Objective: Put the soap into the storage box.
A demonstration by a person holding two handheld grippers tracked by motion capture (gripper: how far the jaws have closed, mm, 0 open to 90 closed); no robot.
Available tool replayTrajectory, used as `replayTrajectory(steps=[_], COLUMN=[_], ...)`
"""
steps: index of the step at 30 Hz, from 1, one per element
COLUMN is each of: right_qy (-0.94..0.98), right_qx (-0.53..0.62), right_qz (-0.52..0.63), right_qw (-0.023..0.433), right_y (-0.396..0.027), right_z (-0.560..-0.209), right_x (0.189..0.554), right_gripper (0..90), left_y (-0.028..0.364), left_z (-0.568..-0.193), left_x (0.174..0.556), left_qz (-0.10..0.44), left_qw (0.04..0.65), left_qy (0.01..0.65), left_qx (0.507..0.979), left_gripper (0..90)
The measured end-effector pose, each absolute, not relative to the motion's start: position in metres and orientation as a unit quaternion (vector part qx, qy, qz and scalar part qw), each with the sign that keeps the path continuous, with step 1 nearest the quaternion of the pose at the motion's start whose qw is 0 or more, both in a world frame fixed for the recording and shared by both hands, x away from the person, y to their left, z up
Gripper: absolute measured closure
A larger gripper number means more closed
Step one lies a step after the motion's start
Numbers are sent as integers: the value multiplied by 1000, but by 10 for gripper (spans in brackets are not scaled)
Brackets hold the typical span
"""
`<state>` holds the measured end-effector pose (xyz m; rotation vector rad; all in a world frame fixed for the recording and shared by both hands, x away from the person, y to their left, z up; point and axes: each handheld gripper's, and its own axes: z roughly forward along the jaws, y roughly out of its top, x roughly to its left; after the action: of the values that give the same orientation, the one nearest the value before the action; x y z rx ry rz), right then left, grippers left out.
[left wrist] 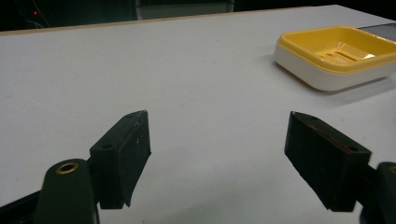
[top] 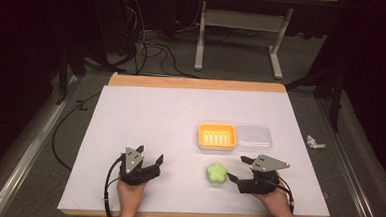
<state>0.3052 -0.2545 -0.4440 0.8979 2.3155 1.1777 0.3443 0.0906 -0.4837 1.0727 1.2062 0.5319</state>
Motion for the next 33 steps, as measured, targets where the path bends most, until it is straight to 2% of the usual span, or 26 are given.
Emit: replayTrajectory(steps=[33], right_qy=[873], right_qx=[289], right_qz=[368], right_qw=[142], right_y=[-201], right_z=[-466], right_x=[324], right_gripper=[174], left_y=[91], left_z=[-484], left_x=[345], left_qz=[233], left_qw=[661], left_qy=[534], left_qx=[474], left_gripper=[233])
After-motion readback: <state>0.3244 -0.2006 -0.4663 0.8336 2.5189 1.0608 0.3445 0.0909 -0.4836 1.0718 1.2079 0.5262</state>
